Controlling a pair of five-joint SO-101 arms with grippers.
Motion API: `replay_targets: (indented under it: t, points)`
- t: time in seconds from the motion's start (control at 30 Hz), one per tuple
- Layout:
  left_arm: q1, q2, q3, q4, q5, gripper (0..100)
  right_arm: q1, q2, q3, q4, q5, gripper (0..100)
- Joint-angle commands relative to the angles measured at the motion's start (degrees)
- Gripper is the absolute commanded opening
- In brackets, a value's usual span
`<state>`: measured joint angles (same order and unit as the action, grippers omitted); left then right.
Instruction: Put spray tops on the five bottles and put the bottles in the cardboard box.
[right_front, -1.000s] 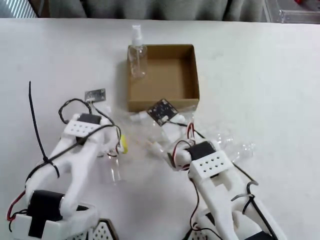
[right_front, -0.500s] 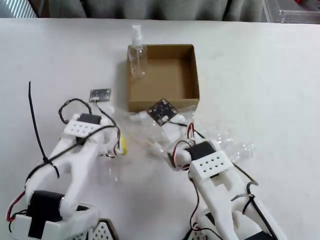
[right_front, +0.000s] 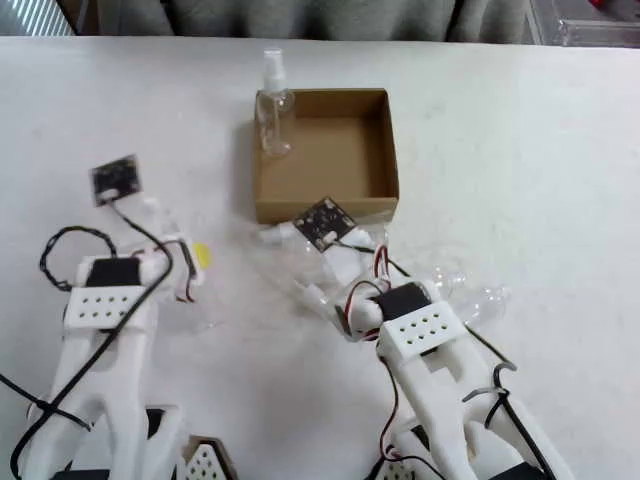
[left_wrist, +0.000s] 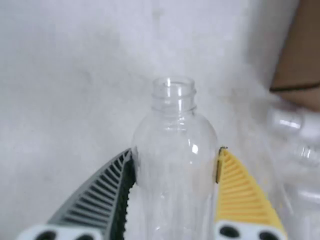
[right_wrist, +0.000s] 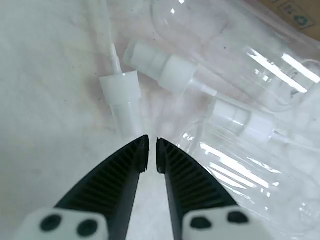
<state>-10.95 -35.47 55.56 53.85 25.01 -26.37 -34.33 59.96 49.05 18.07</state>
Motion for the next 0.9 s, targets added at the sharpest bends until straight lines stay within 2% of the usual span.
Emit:
replay_targets:
  t: [0.0, 0.23, 0.5, 0.57, 0.7, 0.87]
  points:
    - [-4.7, -2.07, -0.26, -3.69, 5.27, 16, -0.22, -0.13, -0.26, 0.13, 0.44, 1.5]
    - [-5.85, -2.15, -0.53, -3.69, 5.98, 16, -0.75, -0.13, 0.7, -1.1, 0.53, 1.5]
    - [-5.93, -2.42, -0.18, -3.69, 5.8, 16, -7.69, -0.13, 5.98, -12.53, 0.09, 1.6]
    - [-5.93, -2.42, -0.18, -3.6, 5.71, 16, -7.69, -0.13, 5.98, -12.97, 0.09, 4.6]
    - [-5.93, -2.42, -0.18, -3.6, 5.63, 16, -7.6, -0.13, 5.89, -12.97, 0.09, 17.0]
    - [-5.93, -2.42, -0.09, -3.52, 5.63, 16, -6.99, 2.68, 5.8, -17.8, 0.35, 14.9]
